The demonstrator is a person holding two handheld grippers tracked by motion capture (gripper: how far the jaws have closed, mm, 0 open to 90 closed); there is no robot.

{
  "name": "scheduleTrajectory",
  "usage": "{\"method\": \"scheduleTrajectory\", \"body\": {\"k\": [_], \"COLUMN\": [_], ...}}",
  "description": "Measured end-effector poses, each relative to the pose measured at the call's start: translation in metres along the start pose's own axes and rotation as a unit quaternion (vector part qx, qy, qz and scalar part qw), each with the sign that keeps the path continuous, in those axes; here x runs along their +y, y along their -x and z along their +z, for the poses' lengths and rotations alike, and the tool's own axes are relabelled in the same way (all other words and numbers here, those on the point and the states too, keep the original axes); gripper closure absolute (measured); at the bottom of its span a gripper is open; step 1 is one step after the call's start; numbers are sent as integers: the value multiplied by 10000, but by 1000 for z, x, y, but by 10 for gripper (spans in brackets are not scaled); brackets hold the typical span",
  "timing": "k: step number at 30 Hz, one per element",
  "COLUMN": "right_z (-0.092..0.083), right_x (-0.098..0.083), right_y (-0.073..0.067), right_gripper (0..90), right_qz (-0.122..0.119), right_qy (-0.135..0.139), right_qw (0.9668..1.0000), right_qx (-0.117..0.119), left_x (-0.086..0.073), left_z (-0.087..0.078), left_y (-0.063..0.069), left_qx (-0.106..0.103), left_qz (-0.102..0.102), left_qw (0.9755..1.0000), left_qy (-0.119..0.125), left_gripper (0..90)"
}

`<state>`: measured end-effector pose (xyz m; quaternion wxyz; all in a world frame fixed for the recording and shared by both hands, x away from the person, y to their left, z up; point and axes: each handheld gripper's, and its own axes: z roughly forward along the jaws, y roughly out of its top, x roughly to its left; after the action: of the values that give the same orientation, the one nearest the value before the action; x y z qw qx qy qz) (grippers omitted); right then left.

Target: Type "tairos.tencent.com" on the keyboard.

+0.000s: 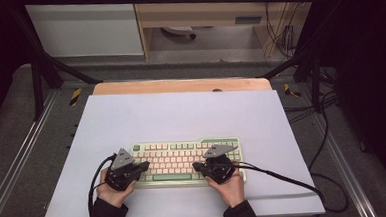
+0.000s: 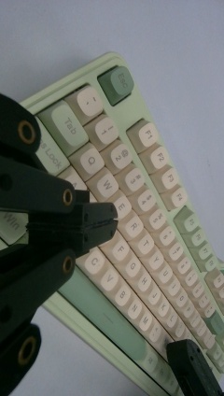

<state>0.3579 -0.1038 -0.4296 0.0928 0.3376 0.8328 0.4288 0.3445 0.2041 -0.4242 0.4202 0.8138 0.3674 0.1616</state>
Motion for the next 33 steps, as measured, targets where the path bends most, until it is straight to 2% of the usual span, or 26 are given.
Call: {"method": "scheduleTrajectory", "body": {"k": [15, 33], "right_z": [-13, -14], "right_x": [3, 4], "right_y": [5, 5], "right_gripper": [900, 900], "right_qz": [52, 54], "right_qy": [187, 212], "right_qw": [9998, 9998], "right_qx": [-36, -31], "left_x": [3, 1], "left_z": [16, 24], "left_y": [17, 24], "left_qx": [-142, -212], "left_qz": [83, 145], "left_qw": [9998, 9995], "left_qy": [-110, -162], "left_gripper": [900, 900]}}
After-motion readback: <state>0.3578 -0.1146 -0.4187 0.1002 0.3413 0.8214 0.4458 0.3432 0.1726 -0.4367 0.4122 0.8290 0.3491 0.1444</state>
